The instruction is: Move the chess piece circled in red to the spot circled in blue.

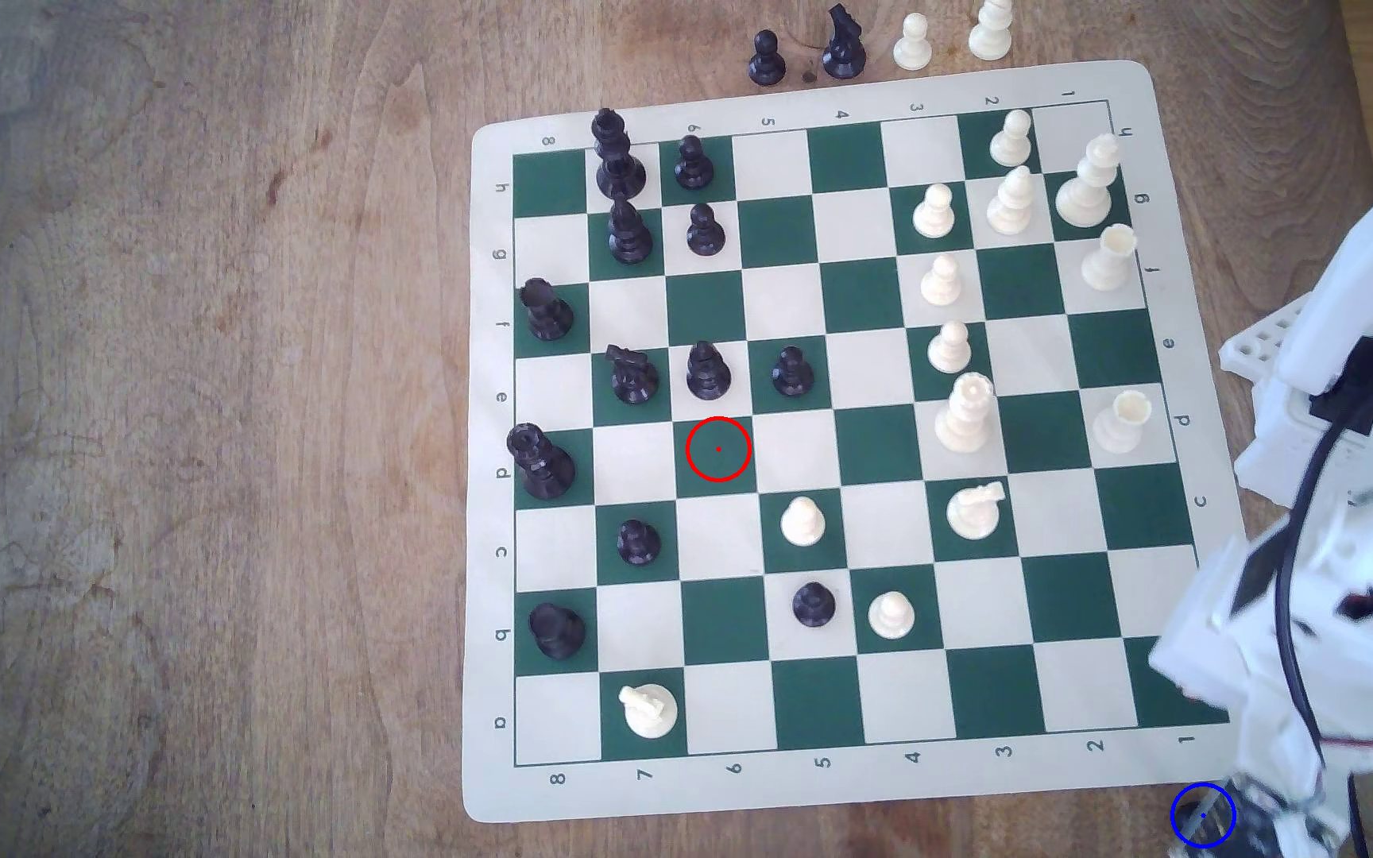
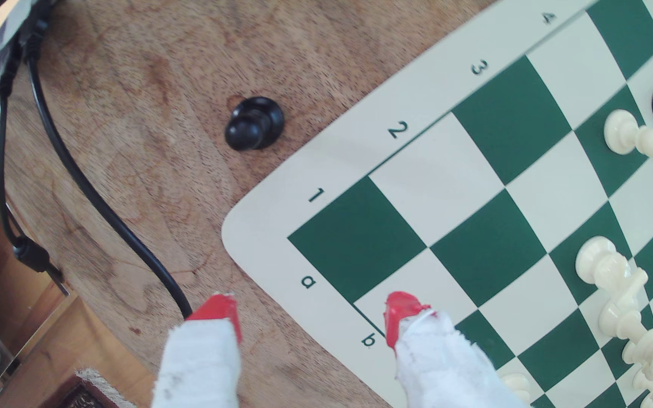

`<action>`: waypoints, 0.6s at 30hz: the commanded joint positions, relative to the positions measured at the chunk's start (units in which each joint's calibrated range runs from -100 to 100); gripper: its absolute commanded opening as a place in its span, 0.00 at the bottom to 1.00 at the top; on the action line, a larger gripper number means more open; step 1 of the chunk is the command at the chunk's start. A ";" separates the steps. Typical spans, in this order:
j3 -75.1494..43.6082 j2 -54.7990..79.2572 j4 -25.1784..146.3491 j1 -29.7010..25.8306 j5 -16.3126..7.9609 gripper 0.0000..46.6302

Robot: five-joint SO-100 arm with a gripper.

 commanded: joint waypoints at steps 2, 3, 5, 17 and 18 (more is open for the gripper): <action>0.27 -10.52 2.00 10.72 0.73 0.19; 1.54 -12.05 0.93 13.22 1.17 0.19; 4.71 -15.53 -2.75 18.62 2.00 0.17; 18.95 -36.32 -21.01 38.88 4.25 0.10; 19.95 -37.09 -22.08 39.74 4.25 0.10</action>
